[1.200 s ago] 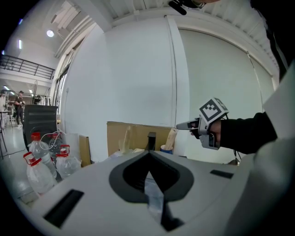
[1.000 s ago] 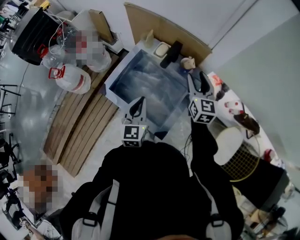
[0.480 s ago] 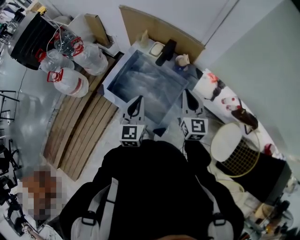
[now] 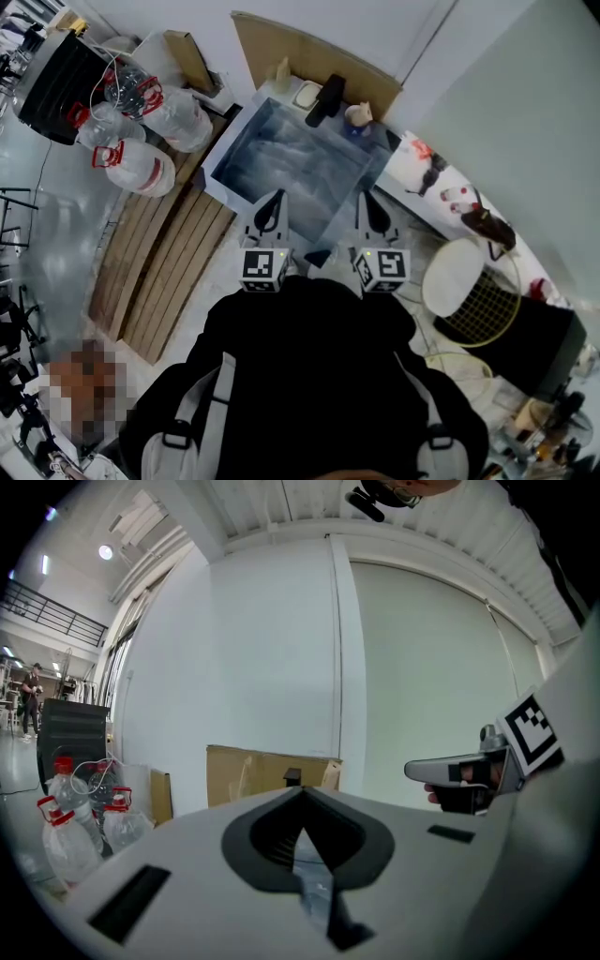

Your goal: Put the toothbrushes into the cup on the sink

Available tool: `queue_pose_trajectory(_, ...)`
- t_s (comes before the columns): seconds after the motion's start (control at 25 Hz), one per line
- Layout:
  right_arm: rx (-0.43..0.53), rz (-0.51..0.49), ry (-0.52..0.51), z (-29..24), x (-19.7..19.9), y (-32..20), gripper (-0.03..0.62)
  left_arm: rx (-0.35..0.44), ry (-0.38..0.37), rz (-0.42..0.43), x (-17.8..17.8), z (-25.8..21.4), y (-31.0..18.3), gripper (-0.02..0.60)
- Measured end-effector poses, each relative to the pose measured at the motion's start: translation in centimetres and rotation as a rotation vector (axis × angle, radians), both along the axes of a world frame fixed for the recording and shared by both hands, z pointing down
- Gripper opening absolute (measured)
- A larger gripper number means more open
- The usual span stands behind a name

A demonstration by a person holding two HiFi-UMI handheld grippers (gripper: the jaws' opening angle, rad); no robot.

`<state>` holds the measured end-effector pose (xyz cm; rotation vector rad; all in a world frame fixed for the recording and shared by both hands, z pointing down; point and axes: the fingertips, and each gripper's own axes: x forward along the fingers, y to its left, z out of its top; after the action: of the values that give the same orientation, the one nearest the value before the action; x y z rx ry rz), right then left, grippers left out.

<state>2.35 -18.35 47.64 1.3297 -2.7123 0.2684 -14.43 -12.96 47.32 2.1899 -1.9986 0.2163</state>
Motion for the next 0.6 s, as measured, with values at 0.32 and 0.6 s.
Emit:
queue_pose_trajectory(0.32, -0.015, -0.008, 0.011, 0.66, 0.04, 0.94, 0.002, -0.005, 0.0, 0.002, 0.05, 0.34, 0.19, 0.002)
queue_pose_trajectory(0.6, -0.037, 0.002, -0.003, 0.74, 0.34, 0.76, 0.002, -0.011, -0.001, -0.004, 0.01, 0.55, 0.34, 0.002)
